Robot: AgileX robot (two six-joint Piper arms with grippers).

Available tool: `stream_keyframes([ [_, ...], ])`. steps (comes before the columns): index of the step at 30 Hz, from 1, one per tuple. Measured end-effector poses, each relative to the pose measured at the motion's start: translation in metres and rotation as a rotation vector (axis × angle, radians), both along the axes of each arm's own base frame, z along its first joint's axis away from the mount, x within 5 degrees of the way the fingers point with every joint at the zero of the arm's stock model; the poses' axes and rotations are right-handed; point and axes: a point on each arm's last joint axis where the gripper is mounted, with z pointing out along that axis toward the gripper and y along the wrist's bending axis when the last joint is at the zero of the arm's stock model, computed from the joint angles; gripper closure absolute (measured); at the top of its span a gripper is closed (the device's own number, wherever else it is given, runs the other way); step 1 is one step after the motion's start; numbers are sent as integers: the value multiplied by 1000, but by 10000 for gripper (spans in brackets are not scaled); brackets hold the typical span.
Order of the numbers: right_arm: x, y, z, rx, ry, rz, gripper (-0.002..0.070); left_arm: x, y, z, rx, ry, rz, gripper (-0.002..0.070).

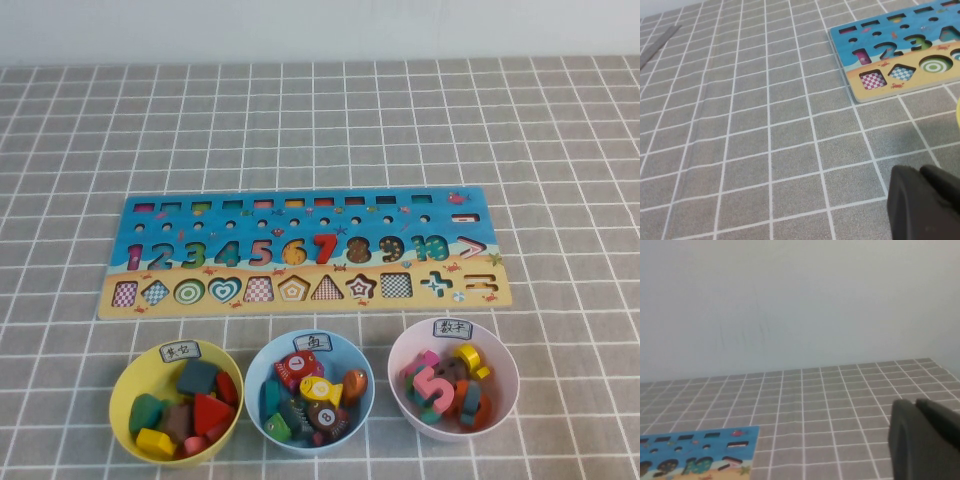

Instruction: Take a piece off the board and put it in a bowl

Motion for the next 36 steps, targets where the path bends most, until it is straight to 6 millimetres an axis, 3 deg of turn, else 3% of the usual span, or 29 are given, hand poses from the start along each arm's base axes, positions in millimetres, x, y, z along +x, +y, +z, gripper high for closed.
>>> stream_keyframes([
  [19,-3,2,-33,-131,355,38,694,0,0,0,0,0,0,676],
  [36,-4,4,-34,-144,373,59,694,0,0,0,0,0,0,676],
])
